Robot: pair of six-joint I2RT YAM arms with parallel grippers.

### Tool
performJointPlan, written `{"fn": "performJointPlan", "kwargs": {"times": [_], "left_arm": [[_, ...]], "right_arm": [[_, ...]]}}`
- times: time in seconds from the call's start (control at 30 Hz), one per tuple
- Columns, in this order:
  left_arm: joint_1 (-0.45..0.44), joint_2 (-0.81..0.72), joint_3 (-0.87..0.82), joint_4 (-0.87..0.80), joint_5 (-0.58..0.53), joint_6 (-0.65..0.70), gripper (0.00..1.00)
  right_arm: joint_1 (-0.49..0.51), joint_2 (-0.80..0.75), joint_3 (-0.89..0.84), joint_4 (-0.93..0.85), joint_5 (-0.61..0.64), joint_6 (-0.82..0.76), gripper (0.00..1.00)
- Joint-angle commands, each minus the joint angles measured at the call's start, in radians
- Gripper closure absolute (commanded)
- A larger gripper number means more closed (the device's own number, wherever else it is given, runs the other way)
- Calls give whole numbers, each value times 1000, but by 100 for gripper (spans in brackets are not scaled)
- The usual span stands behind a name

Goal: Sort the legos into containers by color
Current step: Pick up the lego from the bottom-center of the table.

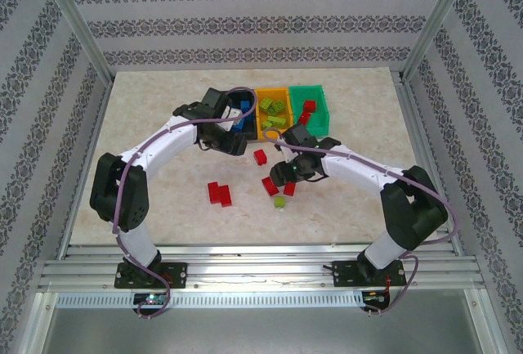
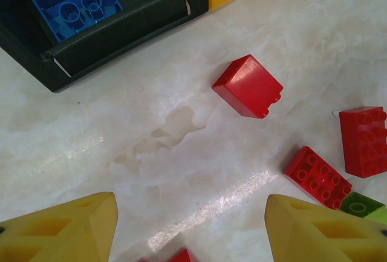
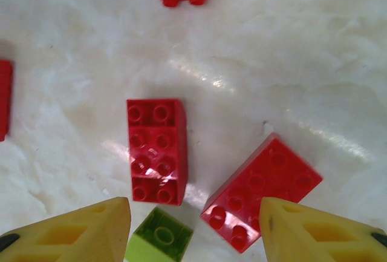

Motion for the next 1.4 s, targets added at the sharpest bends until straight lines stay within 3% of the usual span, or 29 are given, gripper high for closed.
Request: {"fn": "performJointPlan", "kwargs": {"times": [0.0, 0.7, 0.8, 0.97, 1.2, 1.37], "left_arm": [[12, -38, 8, -11, -9, 23, 35], [22, -58, 2, -13, -35, 30, 35], [20, -60, 1, -10, -37, 29, 35], [21, -56, 1, -11, -39, 30, 35], [23, -50, -1, -9, -43, 28, 35], [28, -51, 3, -15, -57, 21, 35]], "right_arm": [[35, -49, -37, -29, 9, 44, 42], [176, 41, -118, 21, 51, 151, 43], [175, 65, -111, 15, 66, 141, 45], [175, 73, -99, 24, 56, 139, 62], [156, 7, -50, 90, -31, 167, 62], [53, 29, 50, 179, -106, 144, 61]]}}
